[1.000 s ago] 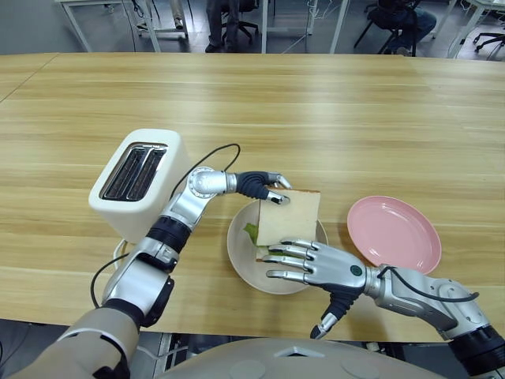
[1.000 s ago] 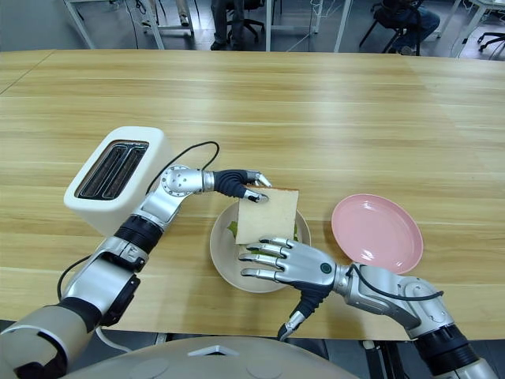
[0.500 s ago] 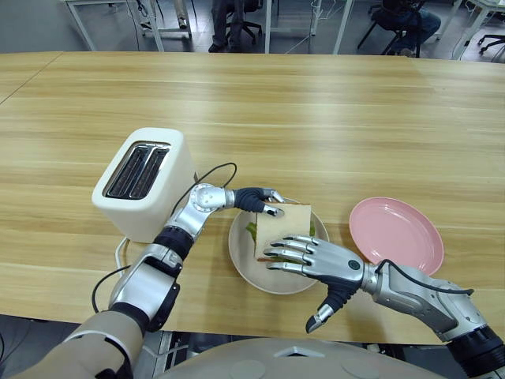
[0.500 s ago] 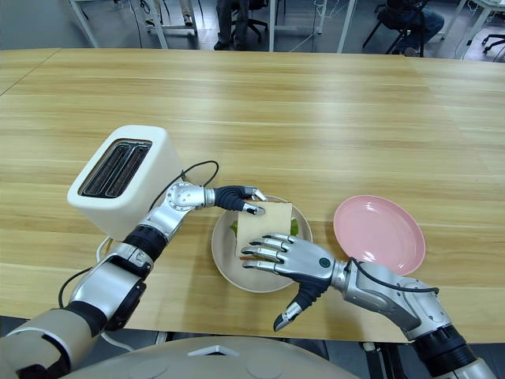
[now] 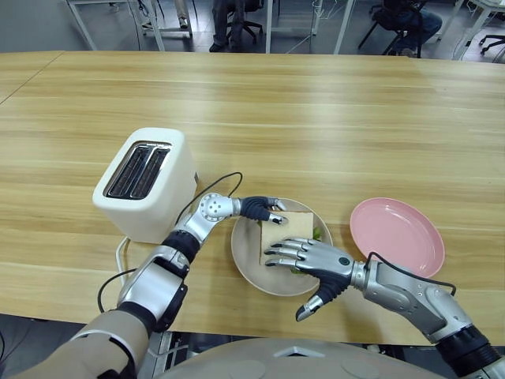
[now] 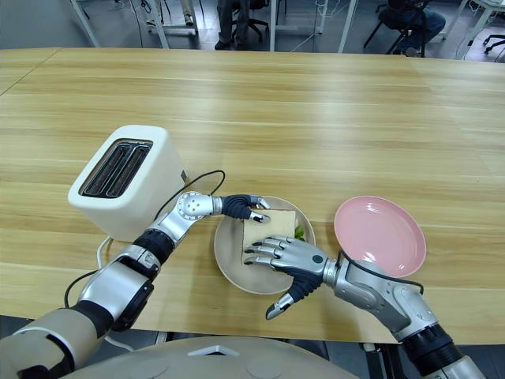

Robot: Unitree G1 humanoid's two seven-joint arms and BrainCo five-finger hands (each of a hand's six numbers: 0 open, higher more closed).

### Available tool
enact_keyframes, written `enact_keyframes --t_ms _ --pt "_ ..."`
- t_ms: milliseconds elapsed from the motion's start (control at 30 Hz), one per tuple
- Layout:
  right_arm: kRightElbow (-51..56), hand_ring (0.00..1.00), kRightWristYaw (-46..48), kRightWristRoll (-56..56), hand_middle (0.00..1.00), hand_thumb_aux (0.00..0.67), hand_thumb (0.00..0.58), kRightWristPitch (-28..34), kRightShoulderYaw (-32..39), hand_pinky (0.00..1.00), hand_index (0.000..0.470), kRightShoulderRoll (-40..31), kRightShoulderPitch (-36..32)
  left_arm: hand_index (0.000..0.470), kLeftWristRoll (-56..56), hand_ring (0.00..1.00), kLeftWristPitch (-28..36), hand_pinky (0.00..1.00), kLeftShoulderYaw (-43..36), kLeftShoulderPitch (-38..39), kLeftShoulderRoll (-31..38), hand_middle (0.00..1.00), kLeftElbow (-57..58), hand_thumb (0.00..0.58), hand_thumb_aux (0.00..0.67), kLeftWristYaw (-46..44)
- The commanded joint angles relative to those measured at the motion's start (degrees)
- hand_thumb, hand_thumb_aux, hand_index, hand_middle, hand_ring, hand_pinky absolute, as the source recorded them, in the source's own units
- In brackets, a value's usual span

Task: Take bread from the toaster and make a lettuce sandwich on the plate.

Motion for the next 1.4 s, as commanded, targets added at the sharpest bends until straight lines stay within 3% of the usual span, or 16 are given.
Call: enact_keyframes --t_ms 33,333,400,433,467,600,667,767,1067,1100,1133,1167,1200,1233,1267,1400 --pt "4.22 0.00 6.29 0.64 0.00 0.000 0.000 5.50 3.61 0.00 0.000 0.63 0.45 0.460 2.45 1.00 -2.06 1.00 -0.90 -1.18 -0.29 1.00 1.50 0.580 0.670 2.68" --pt "8.77 0.00 12.33 5.82 0.00 0.000 0.000 15.06 6.39 0.00 0.000 4.15 -1.04 0.460 13.22 1.00 -8.08 1.00 -3.85 -4.18 1.90 1.00 -0.06 0.580 0.670 18.25" --pt "9.00 0.00 13.26 7.37 0.00 0.000 0.000 16.97 6.36 0.00 0.000 4.82 -1.07 0.355 15.71 1.00 -9.49 1.00 -4.35 -5.02 2.73 1.00 -1.67 0.550 0.518 22.14" --pt "9.01 0.00 13.58 7.95 0.00 0.000 0.000 17.76 6.43 0.00 0.000 5.05 -1.08 0.247 18.01 1.00 -10.03 1.00 -4.56 -5.46 3.39 1.00 -3.20 0.456 0.360 26.24" --pt "9.02 0.00 14.07 8.72 0.00 0.000 0.000 18.52 6.55 0.00 0.000 5.23 -1.08 0.000 20.11 1.00 -10.15 1.00 -4.70 -5.99 4.02 1.00 -4.49 0.000 0.000 29.63" --pt "8.71 0.00 16.14 12.01 0.00 0.000 0.000 22.19 6.86 0.00 0.000 6.18 -0.92 0.000 31.15 0.80 -7.97 0.80 -4.74 -8.49 8.26 0.80 -12.21 0.000 0.000 47.58" --pt "8.67 0.00 16.64 13.31 0.00 0.000 0.000 23.28 6.94 0.00 0.000 6.59 -1.06 0.000 34.34 0.32 -5.91 0.32 -3.37 -9.33 10.51 0.32 -15.83 0.000 0.000 55.70" --pt "8.19 0.00 17.27 15.06 0.00 0.000 0.000 24.79 7.01 0.00 0.000 7.02 -1.03 0.000 36.47 0.00 -3.06 0.00 0.54 -9.50 14.07 0.00 -21.68 0.000 0.000 65.28" --pt "4.58 0.00 13.83 21.75 0.00 0.000 0.000 26.64 3.80 0.00 0.000 10.35 -1.28 0.000 26.06 0.00 -1.06 0.00 15.32 -2.17 21.60 0.00 -39.18 0.000 0.000 69.25" --pt "3.54 0.00 12.71 24.12 0.00 0.173 0.261 27.55 1.97 0.00 0.119 11.75 -1.66 0.000 22.60 0.00 -1.11 0.00 17.09 -0.52 22.03 0.00 -41.65 0.000 0.000 67.27" --pt "2.61 0.00 11.87 26.37 0.00 0.518 0.550 28.18 0.25 0.00 0.355 13.00 -2.09 0.000 19.49 0.00 -1.11 0.00 18.63 1.18 22.47 0.00 -44.11 0.000 0.000 65.34" --pt "1.51 0.00 11.35 29.03 0.00 0.670 0.580 29.42 -1.57 0.00 0.460 14.29 -2.56 0.000 16.23 0.00 -0.85 0.00 20.40 3.13 22.87 0.00 -46.97 0.000 0.000 63.48" --pt "0.60 0.00 11.03 31.13 0.00 0.670 0.580 30.46 -3.01 0.00 0.460 15.22 -2.94 0.195 13.03 0.01 -0.70 0.01 21.74 4.91 23.23 0.01 -49.44 0.387 0.284 61.45" --pt "-0.27 0.00 10.87 33.21 0.00 0.670 0.580 31.13 -4.17 0.00 0.460 15.95 -3.27 0.460 9.85 0.64 -0.26 0.64 22.98 6.83 23.43 0.64 -51.95 0.580 0.670 59.40" --pt "-1.17 0.00 11.12 35.15 0.00 0.670 0.580 31.96 -5.03 0.00 0.460 16.54 -3.39 0.460 7.17 0.98 -0.01 0.98 24.00 8.61 23.47 0.98 -54.30 0.580 0.670 57.66" --pt "-4.57 0.00 12.17 40.78 0.00 0.670 0.580 34.81 -7.20 0.00 0.460 18.03 -3.21 0.460 -1.34 1.00 1.04 1.00 25.61 15.24 23.21 1.00 -61.44 0.580 0.670 50.58"
